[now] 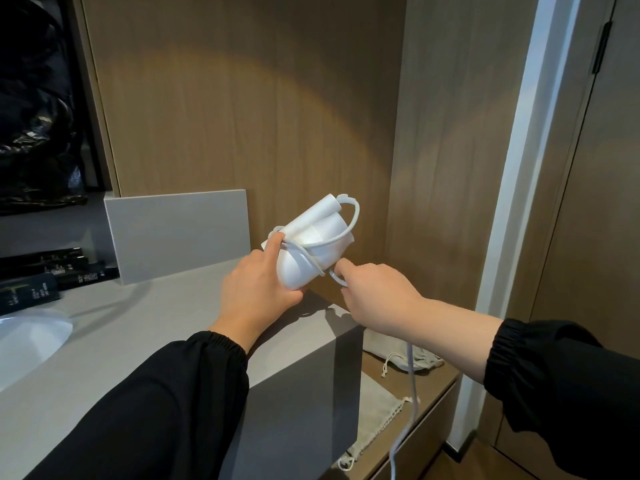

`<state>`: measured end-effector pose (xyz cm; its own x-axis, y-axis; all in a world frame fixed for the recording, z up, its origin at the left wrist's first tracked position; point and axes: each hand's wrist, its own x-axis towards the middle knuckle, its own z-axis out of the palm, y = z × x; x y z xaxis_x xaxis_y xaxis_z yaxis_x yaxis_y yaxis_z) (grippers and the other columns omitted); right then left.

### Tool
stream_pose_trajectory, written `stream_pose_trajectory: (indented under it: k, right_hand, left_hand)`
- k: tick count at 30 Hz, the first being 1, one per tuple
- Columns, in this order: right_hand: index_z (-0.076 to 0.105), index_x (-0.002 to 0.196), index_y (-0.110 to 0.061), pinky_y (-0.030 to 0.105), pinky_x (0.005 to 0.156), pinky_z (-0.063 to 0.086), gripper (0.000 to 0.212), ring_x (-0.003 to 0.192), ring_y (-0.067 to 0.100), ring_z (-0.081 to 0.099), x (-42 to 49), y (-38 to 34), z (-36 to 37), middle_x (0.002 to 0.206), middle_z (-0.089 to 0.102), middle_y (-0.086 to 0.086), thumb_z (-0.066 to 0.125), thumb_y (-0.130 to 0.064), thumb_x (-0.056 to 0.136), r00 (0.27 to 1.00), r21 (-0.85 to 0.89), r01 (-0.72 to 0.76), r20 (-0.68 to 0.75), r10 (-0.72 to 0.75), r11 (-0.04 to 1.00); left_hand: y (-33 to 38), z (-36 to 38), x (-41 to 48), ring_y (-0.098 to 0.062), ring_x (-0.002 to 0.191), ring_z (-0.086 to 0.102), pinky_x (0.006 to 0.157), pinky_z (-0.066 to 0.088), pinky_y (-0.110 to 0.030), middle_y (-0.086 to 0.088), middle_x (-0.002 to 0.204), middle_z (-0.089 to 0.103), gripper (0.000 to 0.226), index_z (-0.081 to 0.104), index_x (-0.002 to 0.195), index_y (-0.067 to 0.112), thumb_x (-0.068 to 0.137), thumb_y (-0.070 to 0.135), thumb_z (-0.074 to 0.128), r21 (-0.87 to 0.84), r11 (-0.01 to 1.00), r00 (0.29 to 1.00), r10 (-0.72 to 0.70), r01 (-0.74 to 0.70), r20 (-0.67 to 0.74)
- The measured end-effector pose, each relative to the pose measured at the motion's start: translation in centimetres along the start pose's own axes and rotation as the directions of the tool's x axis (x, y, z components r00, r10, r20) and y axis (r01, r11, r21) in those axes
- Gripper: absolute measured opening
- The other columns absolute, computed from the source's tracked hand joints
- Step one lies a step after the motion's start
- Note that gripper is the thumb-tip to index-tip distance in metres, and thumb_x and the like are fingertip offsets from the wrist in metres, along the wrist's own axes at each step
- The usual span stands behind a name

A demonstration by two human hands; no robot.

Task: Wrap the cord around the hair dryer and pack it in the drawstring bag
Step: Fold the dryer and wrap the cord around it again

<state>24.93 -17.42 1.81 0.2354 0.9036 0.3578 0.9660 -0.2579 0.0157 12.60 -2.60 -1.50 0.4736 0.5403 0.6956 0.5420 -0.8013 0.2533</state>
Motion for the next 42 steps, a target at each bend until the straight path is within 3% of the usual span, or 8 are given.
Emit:
stream_pose_trajectory:
  k: [6,15,20,27,35,37,40,42]
  right_hand:
    - [0.036,0.141,-0.029,0.022,0.082,0.055,0.054,0.089,0.015,0.064,-0.5,-0.5,1.1,0.11,0.064,-0.002,0.056,-0.011,0.094,1.0,0.23,-0.01,-0.006,0.012,0.973]
    - [0.045,0.14,-0.031,0.025,0.093,0.048,0.054,0.111,0.018,0.059,-0.2,-0.4,1.1,0.126,0.061,-0.002,0.058,-0.008,0.093,0.993,0.25,0.083,0.063,-0.101,0.965]
    - [0.051,0.133,-0.029,0.02,0.08,0.053,0.053,0.093,0.014,0.059,0.1,-0.2,0.2,0.112,0.061,-0.002,0.058,-0.002,0.088,0.986,0.317,0.056,0.131,-0.102,0.947]
    - [0.056,0.121,-0.023,0.018,0.059,0.052,0.042,0.073,0.014,0.062,0.9,0.0,-1.1,0.09,0.064,0.004,0.065,-0.003,0.085,0.979,0.566,-0.177,0.186,0.085,0.805]
    - [0.053,0.122,-0.021,0.019,0.068,0.052,0.04,0.081,0.012,0.059,-0.3,-1.5,-1.4,0.087,0.056,-0.004,0.059,-0.003,0.087,0.971,0.343,-0.017,0.231,-0.067,0.939]
    - [0.047,0.124,-0.021,0.022,0.062,0.052,0.042,0.069,0.013,0.058,-0.5,-1.9,-1.0,0.088,0.062,0.002,0.059,-0.003,0.088,0.964,0.497,-0.102,0.263,-0.038,0.862]
    - [0.052,0.122,-0.01,0.023,0.056,0.05,0.031,0.054,0.013,0.051,-0.7,-1.9,-1.2,0.09,0.07,0.014,0.057,-0.004,0.092,0.897,0.81,-0.419,0.44,0.049,0.411]
    - [0.066,0.105,-0.002,0.026,0.061,0.049,0.016,0.054,0.013,0.051,-0.6,-1.4,-1.1,0.095,0.07,0.021,0.058,-0.008,0.093,0.889,0.822,-0.447,0.453,0.071,0.354]
  left_hand:
    - [0.3,0.0,-0.3,-0.019,0.09,0.058,0.061,0.046,-0.026,0.0,0.107,0.059,0.09,0.021,0.142,0.031,0.069,0.05,0.07,0.044,0.998,0.999,0.039,-0.038,-0.022]
    - [0.3,-0.4,-0.3,-0.02,0.088,0.055,0.059,0.045,-0.027,-0.001,0.104,0.058,0.092,0.015,0.144,0.032,0.071,0.049,0.069,0.095,0.994,0.999,0.045,-0.047,0.019]
    - [0.7,-0.4,-0.3,-0.017,0.082,0.049,0.058,0.036,-0.024,-0.004,0.104,0.058,0.086,0.021,0.144,0.031,0.074,0.047,0.069,0.233,0.964,0.992,0.126,-0.129,0.027]
    - [0.6,-0.5,0.0,-0.023,0.085,0.054,0.063,0.035,-0.028,-0.009,0.101,0.059,0.087,0.026,0.144,0.028,0.072,0.042,0.073,0.285,0.953,0.993,0.119,-0.107,-0.024]
    - [1.0,0.1,0.0,-0.025,0.086,0.058,0.064,0.041,-0.029,-0.007,0.104,0.06,0.082,0.023,0.142,0.03,0.074,0.049,0.065,0.27,0.961,0.997,0.068,-0.058,-0.028]
    - [0.8,0.2,0.1,-0.026,0.087,0.059,0.063,0.041,-0.029,-0.006,0.103,0.06,0.081,0.022,0.141,0.031,0.073,0.052,0.063,0.213,0.977,0.999,0.002,0.005,-0.033]
    - [0.3,-0.1,0.1,-0.026,0.088,0.06,0.066,0.048,-0.031,-0.007,0.105,0.06,0.079,0.025,0.139,0.03,0.073,0.049,0.064,0.161,0.985,0.996,-0.059,0.068,-0.061]
    - [0.1,-0.2,0.2,-0.025,0.09,0.061,0.068,0.049,-0.032,-0.006,0.107,0.06,0.078,0.025,0.139,0.03,0.074,0.049,0.065,0.157,0.984,0.995,-0.077,0.087,-0.068]
